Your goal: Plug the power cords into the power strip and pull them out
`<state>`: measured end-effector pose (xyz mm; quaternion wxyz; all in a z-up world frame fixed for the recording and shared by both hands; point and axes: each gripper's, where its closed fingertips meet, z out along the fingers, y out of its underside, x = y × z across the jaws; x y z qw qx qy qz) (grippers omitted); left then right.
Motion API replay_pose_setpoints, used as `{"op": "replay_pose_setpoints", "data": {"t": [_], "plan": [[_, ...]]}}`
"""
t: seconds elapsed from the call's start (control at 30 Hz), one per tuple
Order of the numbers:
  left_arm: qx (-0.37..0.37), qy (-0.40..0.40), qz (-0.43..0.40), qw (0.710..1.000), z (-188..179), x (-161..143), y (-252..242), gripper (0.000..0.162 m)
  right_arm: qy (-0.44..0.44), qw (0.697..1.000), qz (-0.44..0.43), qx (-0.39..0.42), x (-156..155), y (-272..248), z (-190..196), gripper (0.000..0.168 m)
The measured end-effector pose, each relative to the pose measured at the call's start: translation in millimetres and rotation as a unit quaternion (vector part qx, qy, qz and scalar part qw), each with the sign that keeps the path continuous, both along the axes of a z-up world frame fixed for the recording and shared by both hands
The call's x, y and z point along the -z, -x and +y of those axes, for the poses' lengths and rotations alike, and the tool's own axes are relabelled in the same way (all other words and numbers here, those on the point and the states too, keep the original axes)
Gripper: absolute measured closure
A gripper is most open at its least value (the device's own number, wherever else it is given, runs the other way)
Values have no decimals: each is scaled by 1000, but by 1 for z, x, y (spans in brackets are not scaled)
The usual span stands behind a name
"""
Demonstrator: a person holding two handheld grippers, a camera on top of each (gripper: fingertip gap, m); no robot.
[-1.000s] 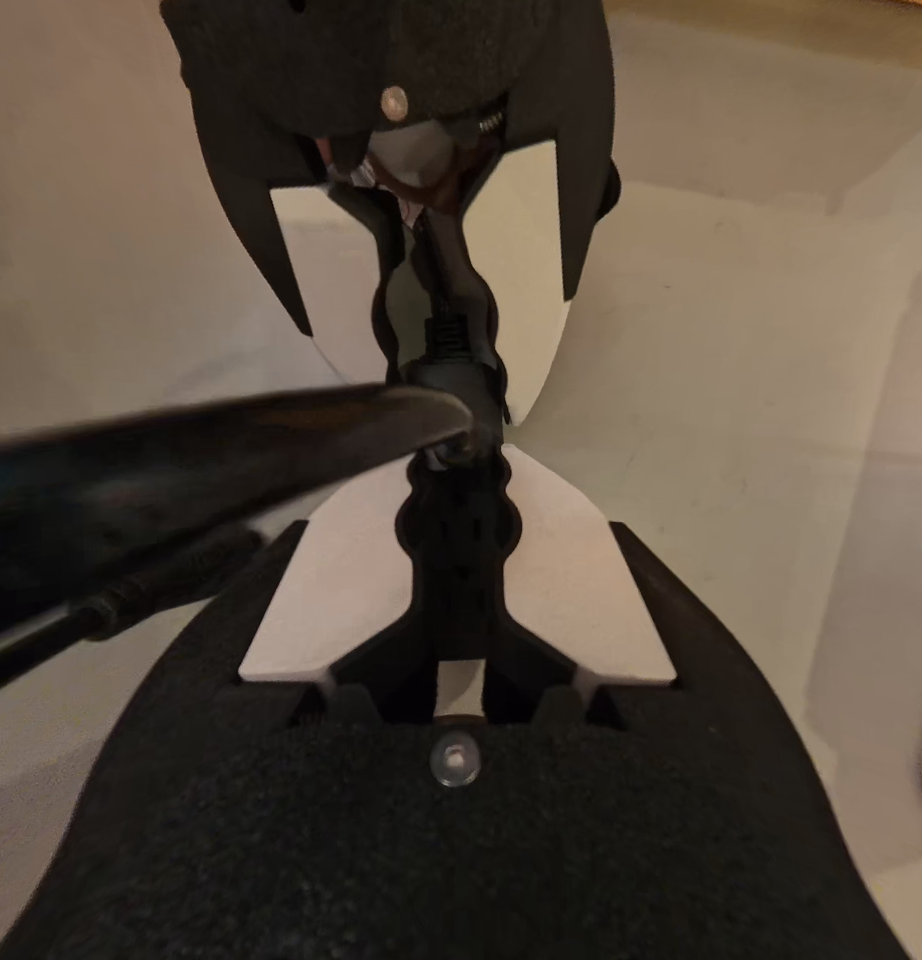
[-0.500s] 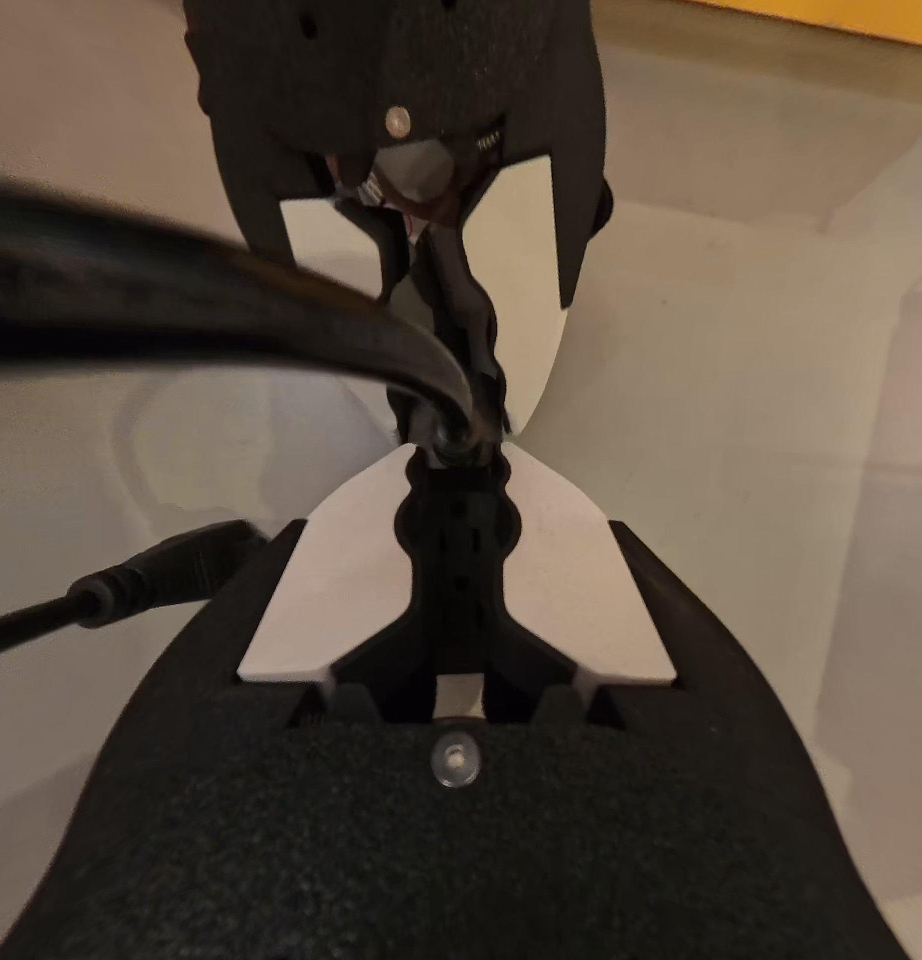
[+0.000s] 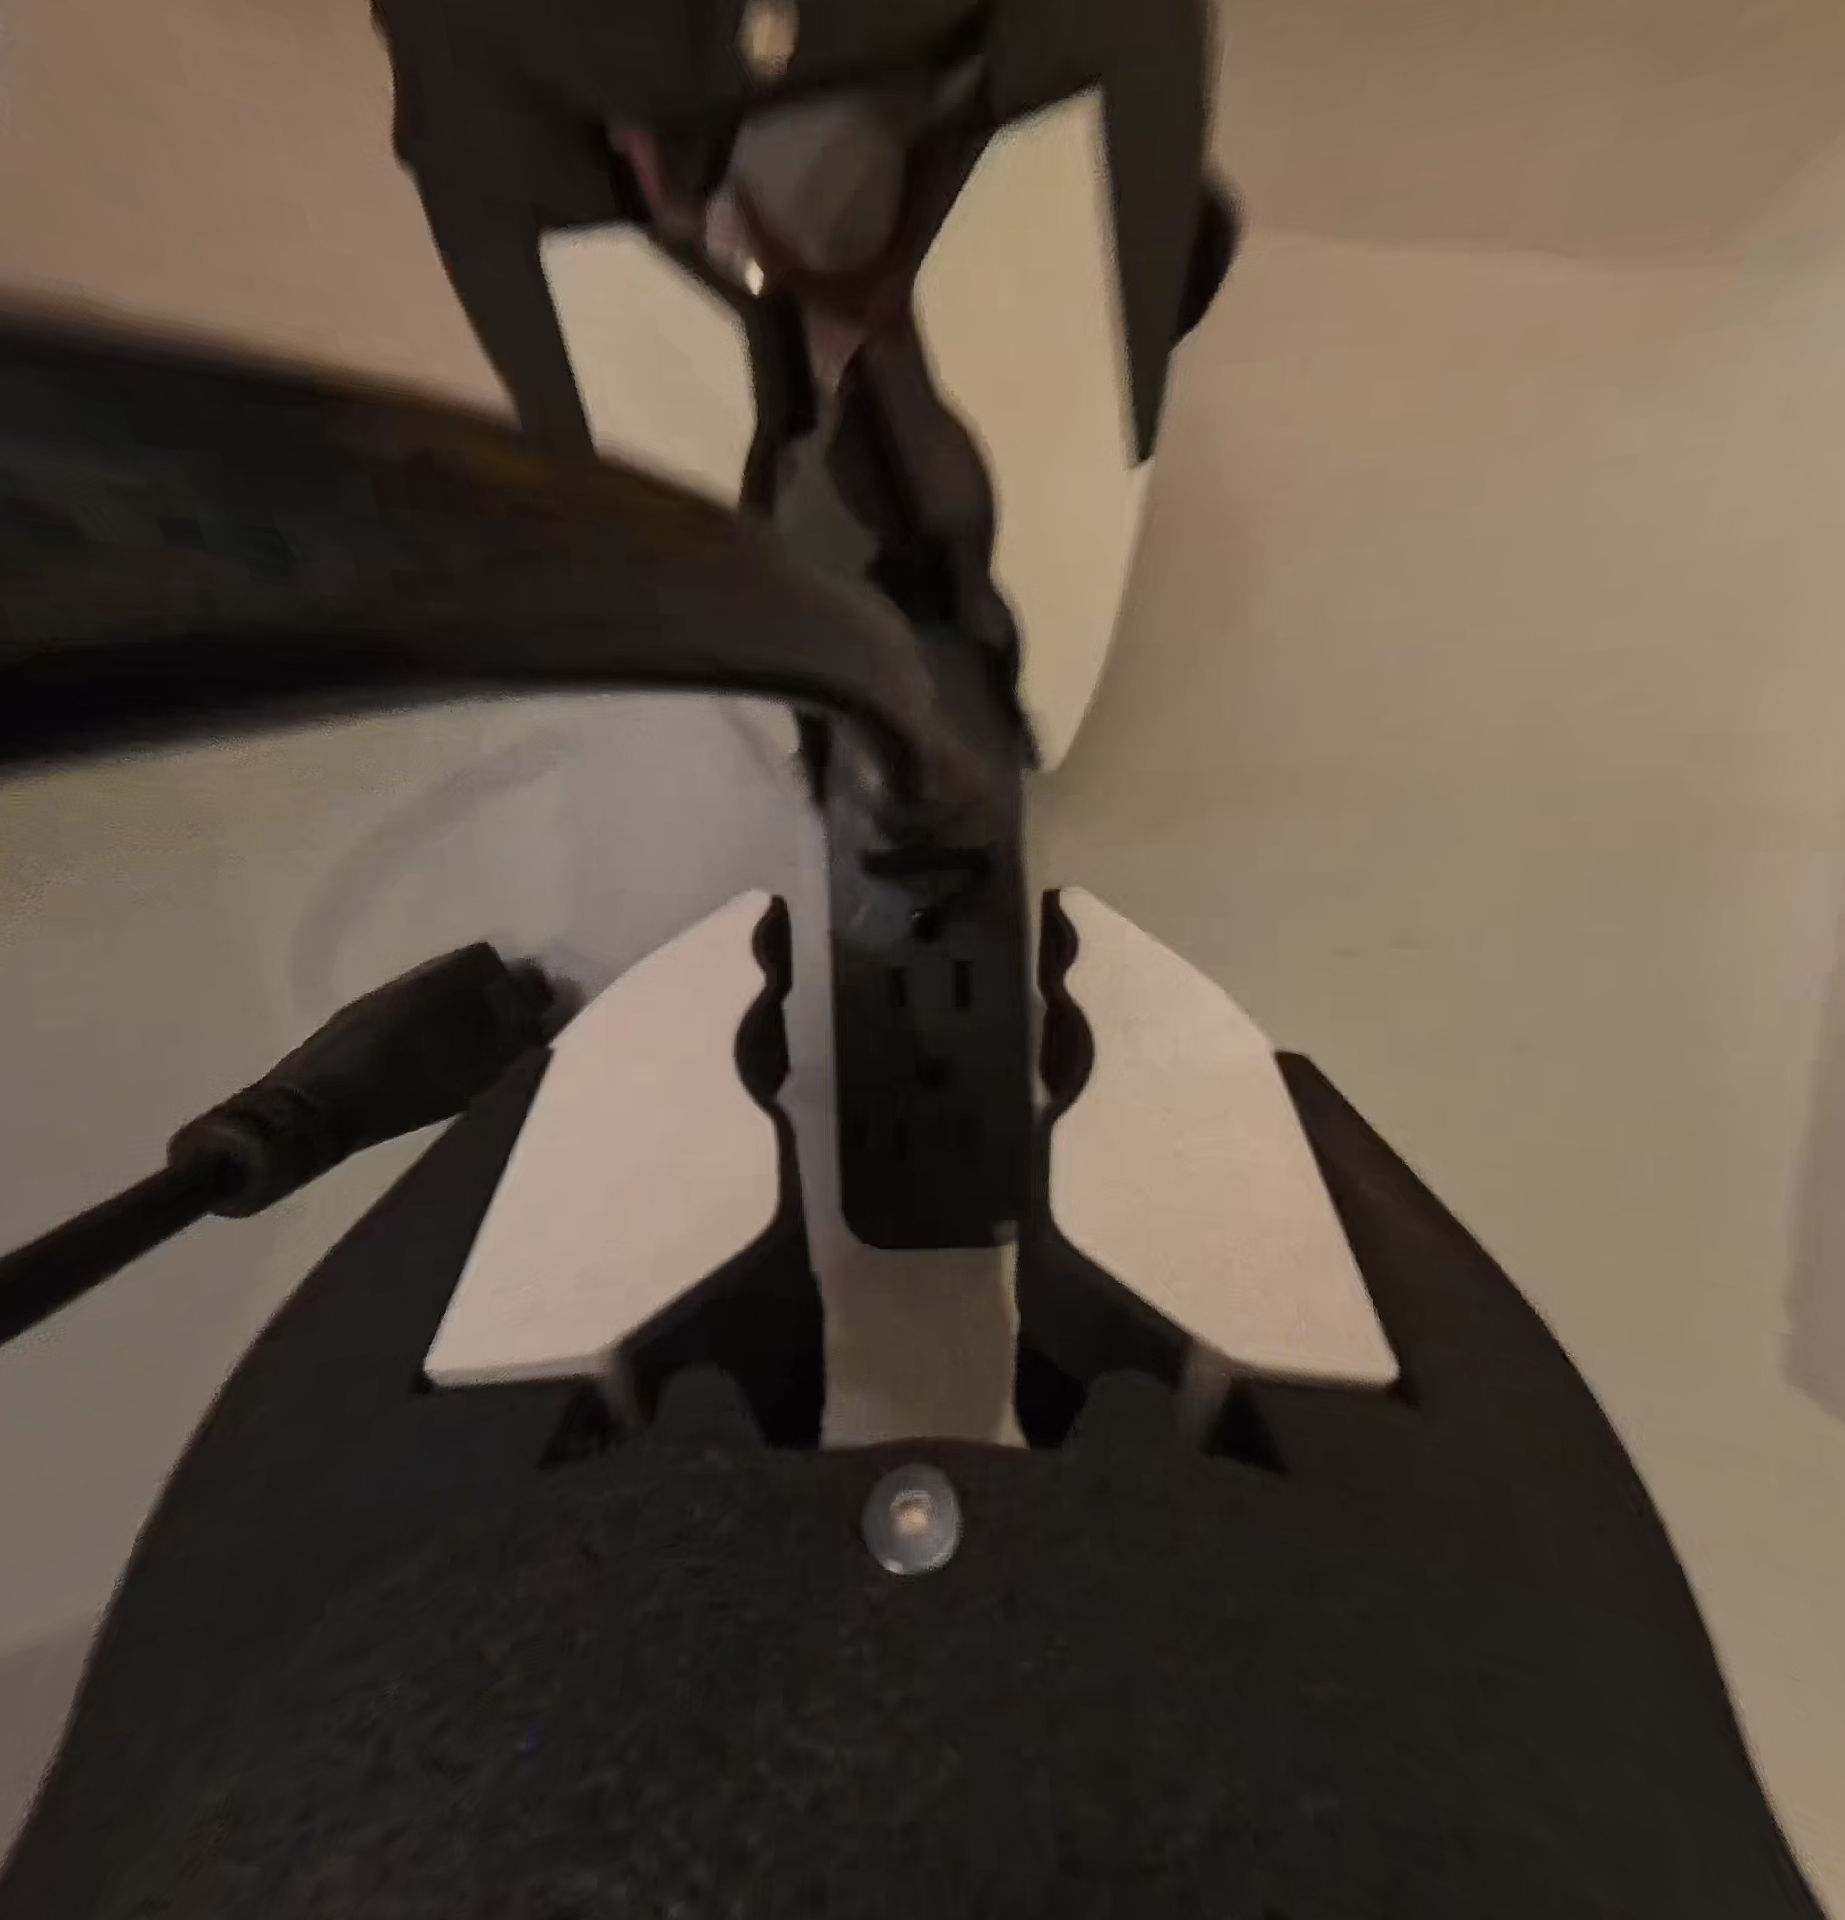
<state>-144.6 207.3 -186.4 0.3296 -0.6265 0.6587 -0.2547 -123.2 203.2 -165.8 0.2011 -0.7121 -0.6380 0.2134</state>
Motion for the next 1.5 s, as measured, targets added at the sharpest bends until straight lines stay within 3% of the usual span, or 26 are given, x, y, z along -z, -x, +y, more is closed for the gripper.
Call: {"op": "replay_pose_setpoints", "data": {"t": [0.1,0.2,0.3,0.43,0.6,0.77,0.87,1.0,1.13,1.23,1.4,1.5], "plan": [[1,-4,0,1000,0,0,0,119,-15,999,44,-3,1,10,-7,115],[2,-4,0,1000,0,0,0,119,-54,993,99,39,-4,17,5,140],[1,-7,0,1000,0,0,0,119,-39,988,140,53,-4,17,5,143],[-2,-10,1,1000,1,-1,1,119,-58,992,102,46,-8,26,5,144],[3,-5,0,1000,0,0,-1,119,-27,989,136,42,-5,16,4,143],[2,-5,2,1000,0,1,0,119,-48,992,108,48,-5,21,4,143],[2,1,0,1000,0,0,-1,118,-21,987,150,47,-5,16,5,143],[4,-3,0,1000,1,0,0,118,-53,991,114,49,-8,23,3,144],[4,-3,1,1000,1,1,0,118,-30,986,154,50,-6,17,3,143],[-2,-17,15,1000,6,0,4,118,-55,987,134,63,-11,30,10,145],[2,-10,2,1000,4,1,3,118,-22,986,156,51,-6,21,7,143],[-15,-35,37,999,14,0,4,119,-61,987,131,73,-12,33,17,145]]}}
